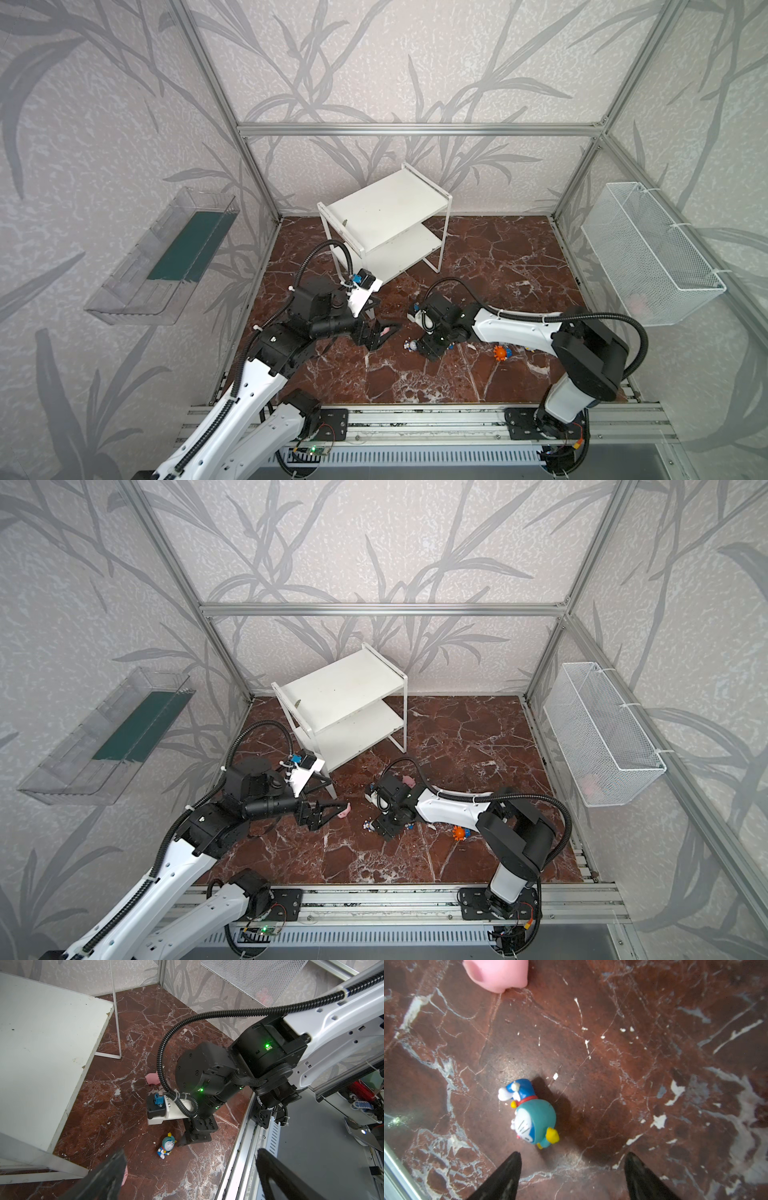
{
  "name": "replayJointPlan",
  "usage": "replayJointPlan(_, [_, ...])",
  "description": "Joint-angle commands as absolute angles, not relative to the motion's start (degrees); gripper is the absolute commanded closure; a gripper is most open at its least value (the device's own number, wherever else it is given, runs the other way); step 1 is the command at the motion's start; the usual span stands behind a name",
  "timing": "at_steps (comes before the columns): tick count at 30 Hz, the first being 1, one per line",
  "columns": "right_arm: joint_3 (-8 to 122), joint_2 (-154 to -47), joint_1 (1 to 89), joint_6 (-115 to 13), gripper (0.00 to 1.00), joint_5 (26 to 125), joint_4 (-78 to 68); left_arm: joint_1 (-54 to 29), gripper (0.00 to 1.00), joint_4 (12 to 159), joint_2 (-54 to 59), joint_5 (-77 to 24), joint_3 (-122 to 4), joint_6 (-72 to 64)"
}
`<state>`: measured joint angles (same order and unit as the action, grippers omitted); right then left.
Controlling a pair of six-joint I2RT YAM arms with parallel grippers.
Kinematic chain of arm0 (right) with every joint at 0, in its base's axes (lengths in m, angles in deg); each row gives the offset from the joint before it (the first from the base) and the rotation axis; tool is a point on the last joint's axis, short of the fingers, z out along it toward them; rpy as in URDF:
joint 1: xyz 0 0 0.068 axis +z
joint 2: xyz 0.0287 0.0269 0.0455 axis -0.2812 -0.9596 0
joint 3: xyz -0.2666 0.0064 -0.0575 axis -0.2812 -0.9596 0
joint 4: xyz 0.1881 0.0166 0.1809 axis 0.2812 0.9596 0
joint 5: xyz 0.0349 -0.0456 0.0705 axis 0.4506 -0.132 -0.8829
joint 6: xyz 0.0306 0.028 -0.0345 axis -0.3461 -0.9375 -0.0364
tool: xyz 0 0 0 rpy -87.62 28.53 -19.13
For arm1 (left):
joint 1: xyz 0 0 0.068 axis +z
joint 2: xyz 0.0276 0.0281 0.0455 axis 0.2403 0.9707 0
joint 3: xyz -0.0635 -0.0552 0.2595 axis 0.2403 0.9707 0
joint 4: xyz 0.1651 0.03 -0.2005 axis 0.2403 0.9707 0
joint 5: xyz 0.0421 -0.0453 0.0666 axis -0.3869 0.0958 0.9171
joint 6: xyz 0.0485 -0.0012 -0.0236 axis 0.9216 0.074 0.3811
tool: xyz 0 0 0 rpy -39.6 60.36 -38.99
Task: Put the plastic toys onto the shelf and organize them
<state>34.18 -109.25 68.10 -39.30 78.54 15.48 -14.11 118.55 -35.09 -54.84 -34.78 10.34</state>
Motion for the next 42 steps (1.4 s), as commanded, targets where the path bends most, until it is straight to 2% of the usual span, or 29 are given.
replayJointPlan(1, [36.5,-112.4,67.7,-40.5,0.22,80.9,15.3,-14.1,0.01,118.1,-34.9,-55.2,-34.9,11.2])
replayJointPlan(8, [40.2,-115.8,62.8,-41.1,0.22,83.1,12.6,-14.1,0.01,118.3,-34.7,-54.6,-35.0,11.4])
replayJointPlan(16, [46.9,-119.9,61.2,-39.4,0.22,83.2,12.8,-14.1,0.01,118.2,-34.7,-54.6,-34.8,11.4])
replayJointPlan(24, [38.7,-108.2,61.1,-47.8,0.24,84.3,16.0,-14.1,0.01,118.1,-34.1,-54.7,-35.1,11.5])
replayJointPlan(30, [31.6,-100.6,61.1,-57.7,0.29,76.3,11.9,-14.0,0.01,118.1,-34.2,-55.2,-35.2,11.5])
replayJointPlan(35, [31.5,-102.6,61.3,-66.1,0.35,69.0,6.2,-14.0,0.01,117.9,-34.5,-55.4,-35.1,11.4])
replayJointPlan(42, [32.7,-107.6,62.9,-73.1,0.39,65.5,-0.1,-14.0,0.01,117.8,-35.6,-55.1,-34.8,11.4])
